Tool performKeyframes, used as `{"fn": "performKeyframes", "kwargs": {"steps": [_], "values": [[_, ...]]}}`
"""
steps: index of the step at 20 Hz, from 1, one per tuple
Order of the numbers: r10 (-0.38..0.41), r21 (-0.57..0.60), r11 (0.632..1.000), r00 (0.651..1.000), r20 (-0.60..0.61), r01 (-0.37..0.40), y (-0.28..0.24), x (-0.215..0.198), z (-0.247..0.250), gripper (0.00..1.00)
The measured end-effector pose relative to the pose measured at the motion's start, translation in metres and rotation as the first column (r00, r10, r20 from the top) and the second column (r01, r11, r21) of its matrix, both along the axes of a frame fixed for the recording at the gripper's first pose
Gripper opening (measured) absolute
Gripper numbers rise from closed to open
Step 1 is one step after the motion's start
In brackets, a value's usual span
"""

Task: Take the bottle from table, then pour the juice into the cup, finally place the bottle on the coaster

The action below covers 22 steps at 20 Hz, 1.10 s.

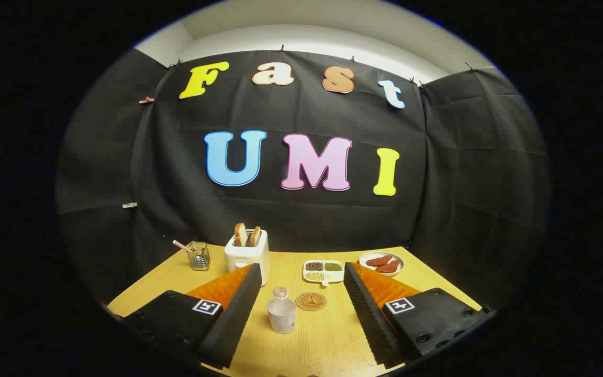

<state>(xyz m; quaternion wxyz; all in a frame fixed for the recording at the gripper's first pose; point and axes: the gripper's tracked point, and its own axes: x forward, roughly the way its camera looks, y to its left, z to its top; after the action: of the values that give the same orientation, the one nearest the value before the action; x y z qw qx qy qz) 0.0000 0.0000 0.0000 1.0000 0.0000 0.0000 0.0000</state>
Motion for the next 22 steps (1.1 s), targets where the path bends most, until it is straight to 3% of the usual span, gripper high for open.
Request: {"fn": "performKeyframes", "kwargs": {"steps": [6, 22], "values": [[0.043, -0.031, 0.999, 0.999, -0.031, -0.043, 0.019, -0.004, -0.012, 0.97], [0.004, -0.03, 1.0, 1.0, -0.029, -0.005, 0.026, -0.005, -0.01, 0.97]]}}
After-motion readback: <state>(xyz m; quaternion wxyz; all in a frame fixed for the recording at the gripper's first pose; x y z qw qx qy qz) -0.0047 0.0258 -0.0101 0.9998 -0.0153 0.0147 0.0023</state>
